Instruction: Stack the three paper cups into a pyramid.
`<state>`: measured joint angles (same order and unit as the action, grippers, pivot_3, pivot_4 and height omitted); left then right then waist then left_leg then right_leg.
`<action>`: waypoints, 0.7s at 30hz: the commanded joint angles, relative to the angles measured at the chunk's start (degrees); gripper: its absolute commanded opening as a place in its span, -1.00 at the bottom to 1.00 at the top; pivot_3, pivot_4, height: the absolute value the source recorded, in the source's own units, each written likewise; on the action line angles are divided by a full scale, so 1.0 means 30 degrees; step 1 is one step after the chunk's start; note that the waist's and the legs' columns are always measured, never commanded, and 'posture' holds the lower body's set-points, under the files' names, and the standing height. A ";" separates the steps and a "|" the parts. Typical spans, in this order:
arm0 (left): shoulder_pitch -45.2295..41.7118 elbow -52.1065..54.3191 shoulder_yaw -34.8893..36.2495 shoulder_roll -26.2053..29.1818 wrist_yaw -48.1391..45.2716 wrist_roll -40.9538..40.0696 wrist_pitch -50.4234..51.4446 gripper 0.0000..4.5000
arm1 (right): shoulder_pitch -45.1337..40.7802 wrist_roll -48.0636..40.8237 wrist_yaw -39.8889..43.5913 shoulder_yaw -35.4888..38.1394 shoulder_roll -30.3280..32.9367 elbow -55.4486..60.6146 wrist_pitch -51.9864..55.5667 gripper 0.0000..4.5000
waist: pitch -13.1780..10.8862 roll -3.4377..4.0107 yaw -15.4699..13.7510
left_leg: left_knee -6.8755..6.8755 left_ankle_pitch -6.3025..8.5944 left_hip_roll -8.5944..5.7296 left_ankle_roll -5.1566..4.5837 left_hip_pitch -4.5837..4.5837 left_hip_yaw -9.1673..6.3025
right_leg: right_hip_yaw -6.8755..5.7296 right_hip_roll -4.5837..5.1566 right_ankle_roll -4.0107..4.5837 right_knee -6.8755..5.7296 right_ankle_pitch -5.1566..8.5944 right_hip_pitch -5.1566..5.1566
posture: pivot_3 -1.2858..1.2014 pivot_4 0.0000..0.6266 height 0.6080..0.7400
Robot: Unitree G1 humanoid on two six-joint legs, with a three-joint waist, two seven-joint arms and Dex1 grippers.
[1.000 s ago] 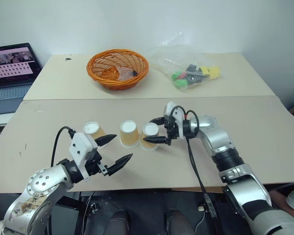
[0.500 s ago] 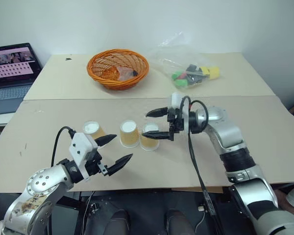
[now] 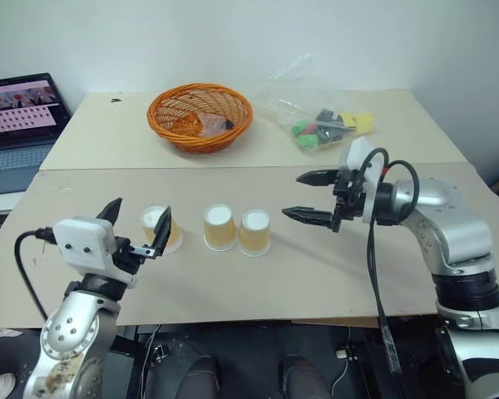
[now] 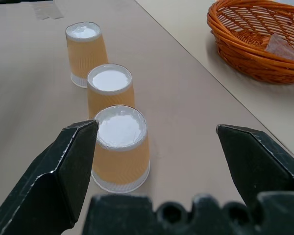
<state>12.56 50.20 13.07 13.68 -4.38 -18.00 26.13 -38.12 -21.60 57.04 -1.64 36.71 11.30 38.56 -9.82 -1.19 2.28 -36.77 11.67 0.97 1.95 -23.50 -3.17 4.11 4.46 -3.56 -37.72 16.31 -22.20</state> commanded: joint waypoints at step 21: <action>-0.4792 -0.8759 -0.0618 0.0436 -0.2248 0.0575 -0.0826 1.00 | 0.0882 -0.2200 -0.0971 0.1104 0.1261 0.2821 0.0746 0.99 | 0.0002 -0.0008 -0.0193 | -0.0005 0.0000 -0.0004 0.0000 -0.0011 -0.0004 | -0.0018 -0.0004 0.0001 0.0018 -0.0002 -0.0002 | 0.03 -0.52 1.00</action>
<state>-0.89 23.64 11.13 14.30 -10.49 -16.11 24.00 -34.99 -26.41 54.60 -0.69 39.80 17.55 40.67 -9.81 -1.21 1.70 -36.78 11.67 0.96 1.95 -23.53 -3.19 4.05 4.44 -3.55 -37.67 16.30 -22.21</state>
